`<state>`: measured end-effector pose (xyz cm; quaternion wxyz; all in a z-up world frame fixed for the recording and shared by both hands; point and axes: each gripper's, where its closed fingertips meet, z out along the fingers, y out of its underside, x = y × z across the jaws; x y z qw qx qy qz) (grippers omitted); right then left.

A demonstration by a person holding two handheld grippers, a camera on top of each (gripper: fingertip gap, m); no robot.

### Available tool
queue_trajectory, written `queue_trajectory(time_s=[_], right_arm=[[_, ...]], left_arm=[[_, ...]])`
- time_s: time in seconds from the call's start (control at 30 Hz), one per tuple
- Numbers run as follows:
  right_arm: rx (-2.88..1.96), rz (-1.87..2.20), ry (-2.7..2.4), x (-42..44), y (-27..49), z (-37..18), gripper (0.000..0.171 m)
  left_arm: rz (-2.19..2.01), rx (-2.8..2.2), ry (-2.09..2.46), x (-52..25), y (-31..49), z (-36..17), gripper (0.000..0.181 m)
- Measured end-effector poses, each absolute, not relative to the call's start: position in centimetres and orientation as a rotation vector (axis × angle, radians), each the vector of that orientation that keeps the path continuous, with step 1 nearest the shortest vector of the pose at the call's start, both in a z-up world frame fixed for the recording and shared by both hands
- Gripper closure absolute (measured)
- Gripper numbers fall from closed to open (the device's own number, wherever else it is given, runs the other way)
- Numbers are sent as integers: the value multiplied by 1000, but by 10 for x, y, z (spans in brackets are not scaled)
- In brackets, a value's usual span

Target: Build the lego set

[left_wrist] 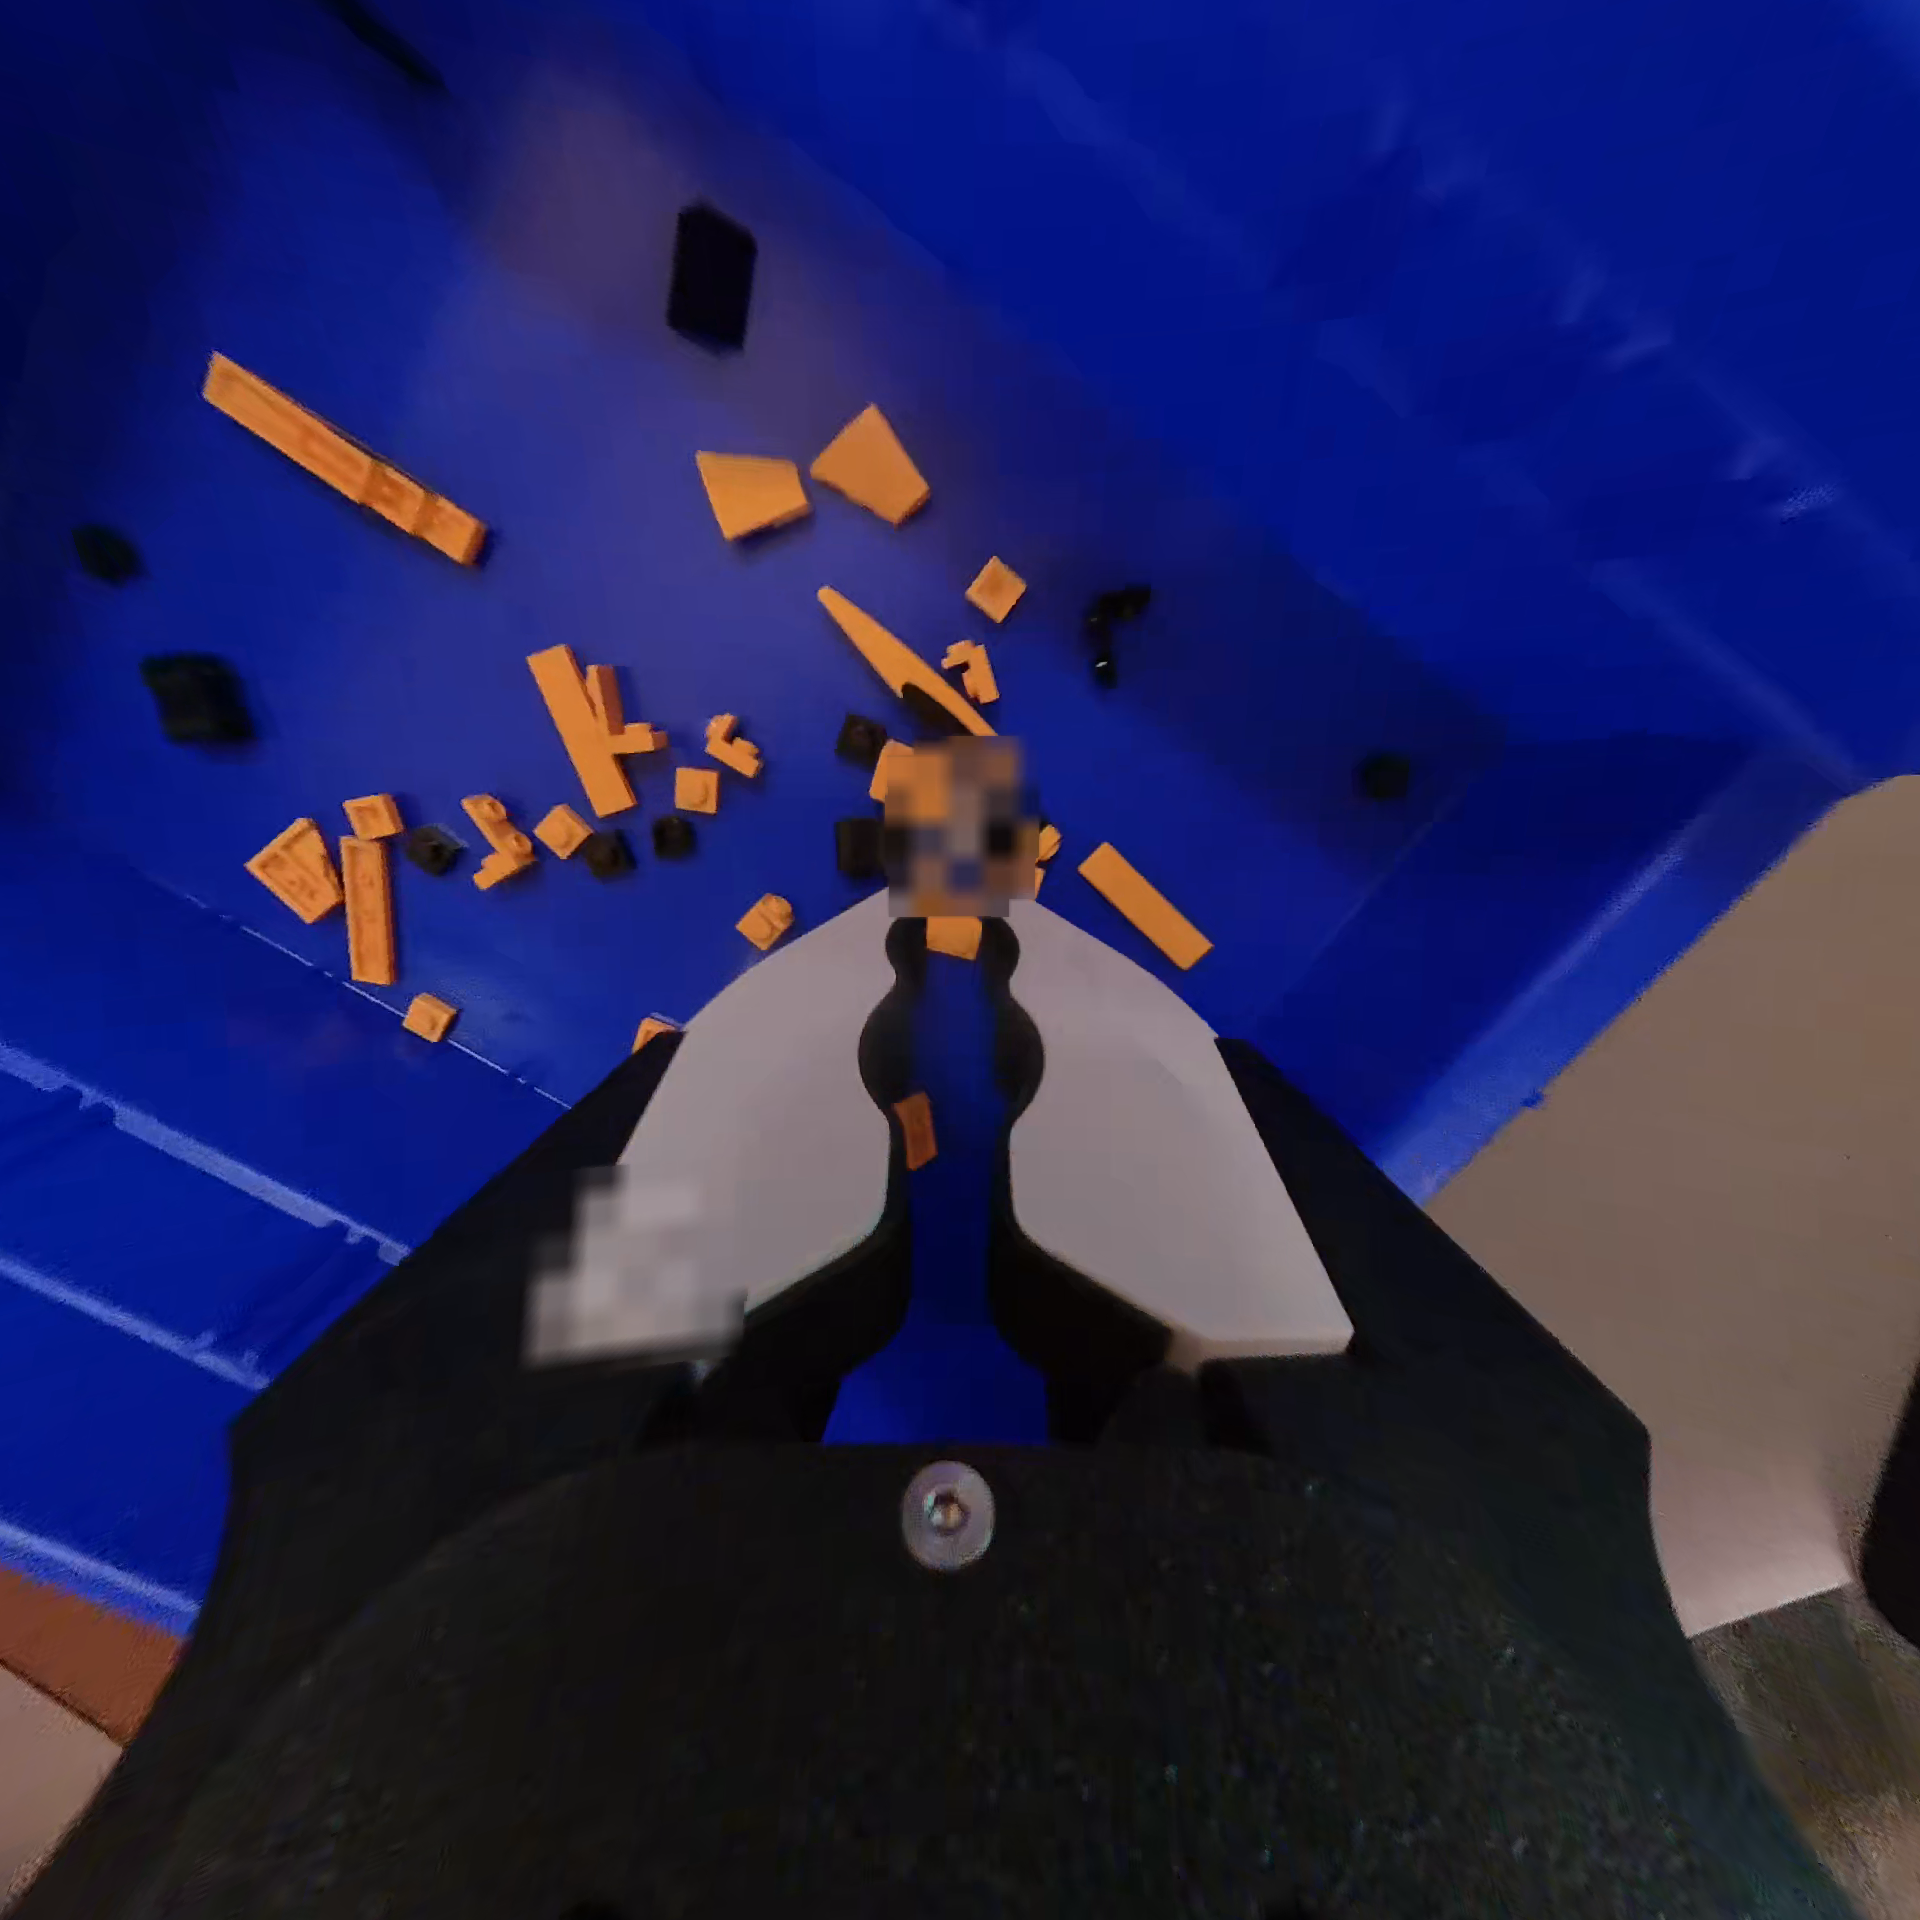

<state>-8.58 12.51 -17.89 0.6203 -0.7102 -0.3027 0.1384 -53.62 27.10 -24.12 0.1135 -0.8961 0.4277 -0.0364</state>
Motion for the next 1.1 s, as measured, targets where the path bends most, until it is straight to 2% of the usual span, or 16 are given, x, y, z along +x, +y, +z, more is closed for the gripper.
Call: queue_trajectory(time_s=[0.23, 0.47, 0.6, 0.9, 0.93, 0.97, 1.1], right_arm=[[-1643, 322, -695, -84, 126, -182, 163], [-1647, 324, -691, -82, 127, -182, 164], [-1651, 327, -691, -82, 127, -183, 164], [-1657, 328, -689, -82, 128, -185, 164], [-1657, 328, -689, -82, 128, -185, 164], [-1657, 328, -689, -82, 128, -185, 164], [-1658, 327, -688, -81, 128, -185, 164]], left_arm=[[18, -2624, 1458, -541, 279, -257, 179], [1, -2561, 1627, -535, 275, -257, 168], [11, -2492, 1724, -533, 271, -258, 178], [-88, -2517, 1722, -531, 271, -260, 176], [-115, -2536, 1713, -530, 269, -260, 174], [-141, -2559, 1706, -530, 268, -261, 159], [-174, -2579, 1669, -532, 270, -262, 162]])
